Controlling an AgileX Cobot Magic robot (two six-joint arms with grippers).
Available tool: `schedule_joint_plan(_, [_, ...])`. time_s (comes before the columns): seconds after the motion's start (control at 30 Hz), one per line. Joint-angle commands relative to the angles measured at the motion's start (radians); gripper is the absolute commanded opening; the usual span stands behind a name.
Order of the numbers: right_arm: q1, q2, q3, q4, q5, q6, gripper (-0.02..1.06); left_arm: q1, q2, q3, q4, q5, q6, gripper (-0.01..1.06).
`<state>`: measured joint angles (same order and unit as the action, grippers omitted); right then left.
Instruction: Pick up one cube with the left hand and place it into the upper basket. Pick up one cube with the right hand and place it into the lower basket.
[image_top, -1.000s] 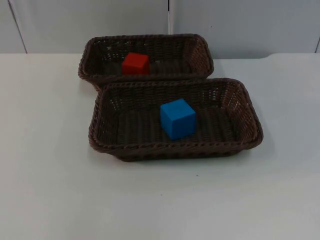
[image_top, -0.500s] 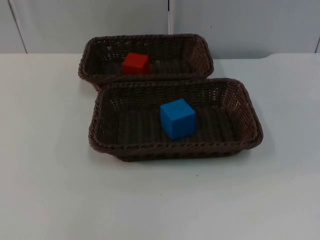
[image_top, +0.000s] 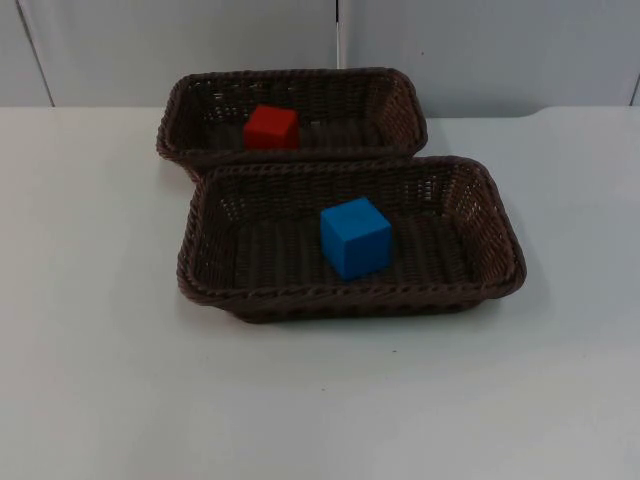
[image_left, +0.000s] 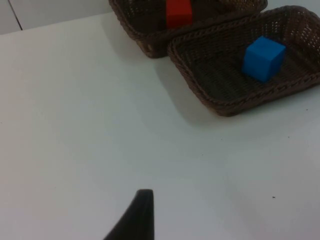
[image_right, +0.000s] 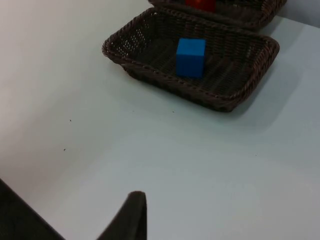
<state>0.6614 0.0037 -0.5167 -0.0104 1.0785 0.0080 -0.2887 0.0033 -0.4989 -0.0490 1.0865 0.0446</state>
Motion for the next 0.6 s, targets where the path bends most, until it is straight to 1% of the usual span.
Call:
schedule_joint_plan(0.0, [0.001, -0.004, 0.003, -0.003, 0.001, 0.001, 1.05, 0.0, -0.003, 0.005, 0.005, -0.011, -0.004, 1.05])
schedule_joint_plan(0.57, [0.001, -0.004, 0.003, -0.005, 0.001, 0.001, 1.05, 0.0, -0.003, 0.005, 0.005, -0.011, -0.004, 1.05])
